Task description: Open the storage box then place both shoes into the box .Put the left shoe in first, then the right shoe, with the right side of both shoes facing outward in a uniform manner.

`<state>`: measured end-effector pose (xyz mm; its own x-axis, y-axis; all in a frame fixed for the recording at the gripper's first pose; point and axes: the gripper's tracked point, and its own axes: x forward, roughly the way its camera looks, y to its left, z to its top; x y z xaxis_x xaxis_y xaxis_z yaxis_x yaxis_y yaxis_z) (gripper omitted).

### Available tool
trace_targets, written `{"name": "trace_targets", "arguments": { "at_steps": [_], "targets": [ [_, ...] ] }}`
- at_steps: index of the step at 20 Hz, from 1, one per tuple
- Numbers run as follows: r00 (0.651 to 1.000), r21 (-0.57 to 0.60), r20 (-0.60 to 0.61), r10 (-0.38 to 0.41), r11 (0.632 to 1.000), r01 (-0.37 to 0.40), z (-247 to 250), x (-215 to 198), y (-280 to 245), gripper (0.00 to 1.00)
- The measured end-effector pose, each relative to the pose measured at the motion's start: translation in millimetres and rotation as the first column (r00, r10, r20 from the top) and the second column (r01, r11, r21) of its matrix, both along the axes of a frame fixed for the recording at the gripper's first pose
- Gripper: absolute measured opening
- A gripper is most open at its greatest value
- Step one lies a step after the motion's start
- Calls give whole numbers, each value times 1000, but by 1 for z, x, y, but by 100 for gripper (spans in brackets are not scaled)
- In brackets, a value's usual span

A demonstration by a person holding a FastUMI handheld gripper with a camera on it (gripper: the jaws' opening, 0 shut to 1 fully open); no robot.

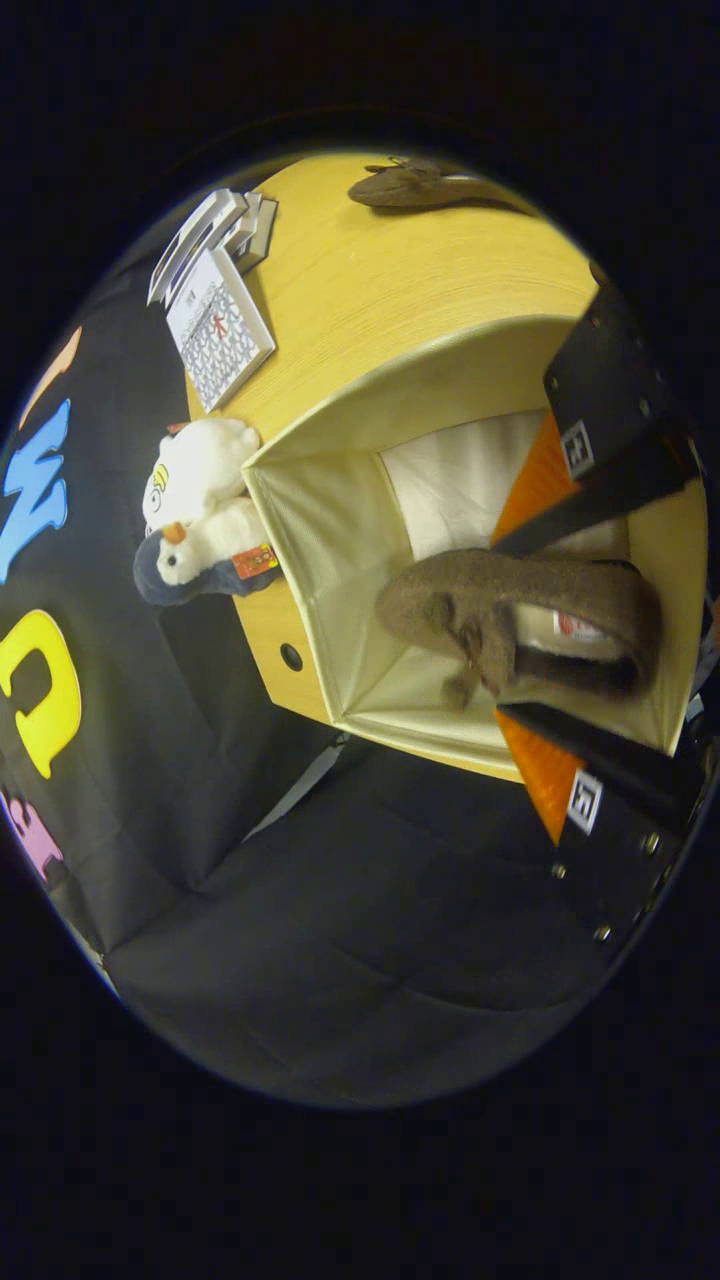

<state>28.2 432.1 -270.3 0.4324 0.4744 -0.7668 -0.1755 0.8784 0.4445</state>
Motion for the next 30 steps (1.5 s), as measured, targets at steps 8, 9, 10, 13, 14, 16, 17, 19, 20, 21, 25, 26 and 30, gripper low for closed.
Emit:
{"name": "trace_targets", "arguments": {
  "at_steps": [8, 9, 10, 13, 14, 16, 17, 19, 20, 21, 25, 26, 30],
  "targets": [
    [976, -60, 205, 75, 996, -64, 68, 14, -70, 98],
    [972, -70, 224, 71, 996, -56, 74, 18, -86, 98],
    [969, -79, 238, 65, 996, -47, 76, 19, -102, 98],
    [964, -101, 265, 33, 995, -6, 85, 26, -150, 98],
    [963, -111, 270, 20, 994, 10, 85, 28, -167, 98],
    [961, -132, 278, -5, 990, 43, 85, 32, -200, 98],
    [960, -144, 281, -16, 988, 58, 85, 35, -216, 98],
    [958, -181, 285, -30, 980, 85, 82, 37, -250, 98],
    [956, -210, 291, -28, 973, 93, 80, 37, -266, 98],
    [954, -240, 298, -22, 966, 98, 78, 37, -283, 98],
    [949, -323, 315, -2, 940, 108, 67, 35, -333, 98],
    [950, -330, 311, -2, 937, 110, 62, 33, -344, 98],
    [957, -368, 290, -16, 921, 126, 44, 27, -384, 98]
  ]
}}
